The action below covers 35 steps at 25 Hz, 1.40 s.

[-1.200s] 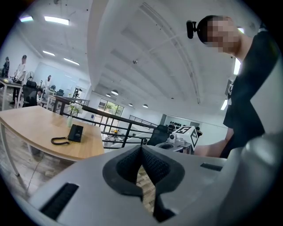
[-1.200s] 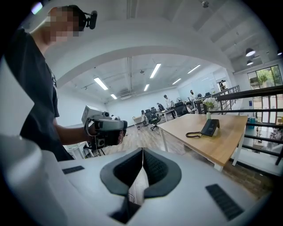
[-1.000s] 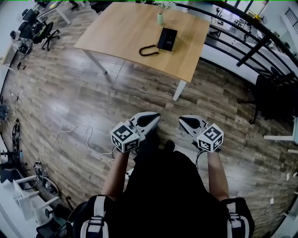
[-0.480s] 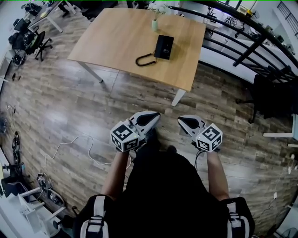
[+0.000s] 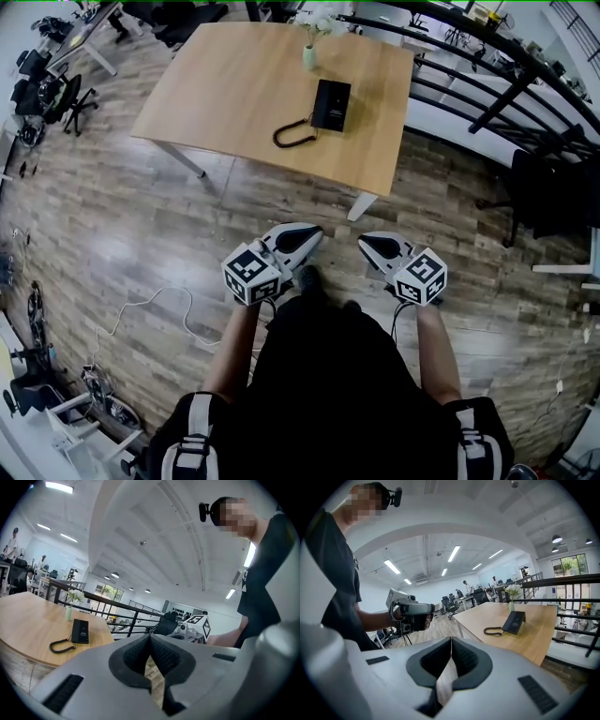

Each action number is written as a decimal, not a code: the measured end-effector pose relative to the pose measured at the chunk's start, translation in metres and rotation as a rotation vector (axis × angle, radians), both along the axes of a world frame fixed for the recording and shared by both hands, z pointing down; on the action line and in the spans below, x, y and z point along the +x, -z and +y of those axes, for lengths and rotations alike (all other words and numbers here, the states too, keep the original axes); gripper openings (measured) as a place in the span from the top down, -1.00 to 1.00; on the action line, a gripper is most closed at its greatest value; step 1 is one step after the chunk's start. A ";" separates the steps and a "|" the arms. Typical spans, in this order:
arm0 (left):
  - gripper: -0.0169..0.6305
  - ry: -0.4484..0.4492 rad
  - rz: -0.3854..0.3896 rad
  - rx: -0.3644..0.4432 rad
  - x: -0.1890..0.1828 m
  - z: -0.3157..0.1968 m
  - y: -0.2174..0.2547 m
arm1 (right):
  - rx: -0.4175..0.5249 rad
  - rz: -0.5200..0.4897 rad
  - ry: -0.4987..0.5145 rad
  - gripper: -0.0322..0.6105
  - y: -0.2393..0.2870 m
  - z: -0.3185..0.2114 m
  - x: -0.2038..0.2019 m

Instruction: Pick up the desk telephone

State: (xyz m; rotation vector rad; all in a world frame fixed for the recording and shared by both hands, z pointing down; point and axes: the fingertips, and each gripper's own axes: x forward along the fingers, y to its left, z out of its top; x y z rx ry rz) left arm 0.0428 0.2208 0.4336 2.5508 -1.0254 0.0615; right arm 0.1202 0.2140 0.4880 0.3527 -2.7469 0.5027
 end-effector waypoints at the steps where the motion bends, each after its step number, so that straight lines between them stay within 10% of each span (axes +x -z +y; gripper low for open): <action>1: 0.88 -0.002 0.000 0.000 -0.003 -0.005 0.001 | 0.002 0.000 -0.005 0.83 0.000 -0.005 -0.003; 35: 0.88 -0.051 0.009 0.003 -0.083 -0.033 -0.012 | 0.020 0.025 -0.083 0.83 -0.008 -0.032 -0.071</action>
